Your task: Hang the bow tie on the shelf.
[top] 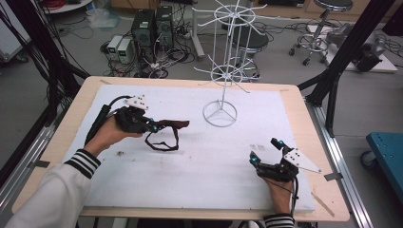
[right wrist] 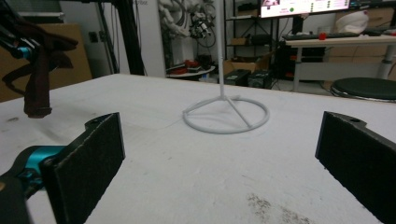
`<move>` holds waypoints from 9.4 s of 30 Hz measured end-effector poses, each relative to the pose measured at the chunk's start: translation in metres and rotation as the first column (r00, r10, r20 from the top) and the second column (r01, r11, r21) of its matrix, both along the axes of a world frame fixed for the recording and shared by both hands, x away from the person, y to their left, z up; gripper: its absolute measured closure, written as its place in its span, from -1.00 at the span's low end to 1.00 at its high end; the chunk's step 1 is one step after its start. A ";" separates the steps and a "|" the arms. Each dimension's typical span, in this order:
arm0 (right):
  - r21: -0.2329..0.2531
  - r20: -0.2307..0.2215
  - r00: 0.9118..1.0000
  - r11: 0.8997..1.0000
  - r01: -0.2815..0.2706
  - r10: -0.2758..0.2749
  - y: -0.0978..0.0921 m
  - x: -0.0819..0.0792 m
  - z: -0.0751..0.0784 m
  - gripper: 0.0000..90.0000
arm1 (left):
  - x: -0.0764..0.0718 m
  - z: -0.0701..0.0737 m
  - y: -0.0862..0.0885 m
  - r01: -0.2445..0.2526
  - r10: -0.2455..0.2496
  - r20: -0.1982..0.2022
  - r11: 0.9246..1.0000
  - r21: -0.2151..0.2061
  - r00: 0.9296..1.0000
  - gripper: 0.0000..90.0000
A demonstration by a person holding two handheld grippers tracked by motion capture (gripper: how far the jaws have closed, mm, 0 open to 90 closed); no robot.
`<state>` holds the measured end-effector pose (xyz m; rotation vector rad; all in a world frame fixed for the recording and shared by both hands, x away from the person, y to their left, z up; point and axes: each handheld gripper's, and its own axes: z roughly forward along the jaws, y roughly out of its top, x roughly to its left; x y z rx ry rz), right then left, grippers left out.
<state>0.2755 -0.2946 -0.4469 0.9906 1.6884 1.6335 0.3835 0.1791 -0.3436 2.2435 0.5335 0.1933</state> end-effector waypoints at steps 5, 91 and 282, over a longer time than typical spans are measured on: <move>-0.009 0.008 0.998 0.998 -0.064 0.064 0.009 0.002 0.014 -0.99 | -0.012 0.002 0.000 0.020 -0.019 0.014 0.999 -0.050 1.000 0.87; -0.378 -0.090 0.713 0.638 -0.670 0.695 0.142 0.037 0.130 0.86 | -0.050 -0.006 -0.032 0.125 -0.134 -0.008 0.944 -0.304 0.991 0.79; -0.104 0.115 0.990 0.992 -0.068 0.080 0.011 0.000 0.064 -0.80 | -0.122 -0.102 0.125 -0.181 0.417 0.304 0.794 -0.580 0.857 -0.96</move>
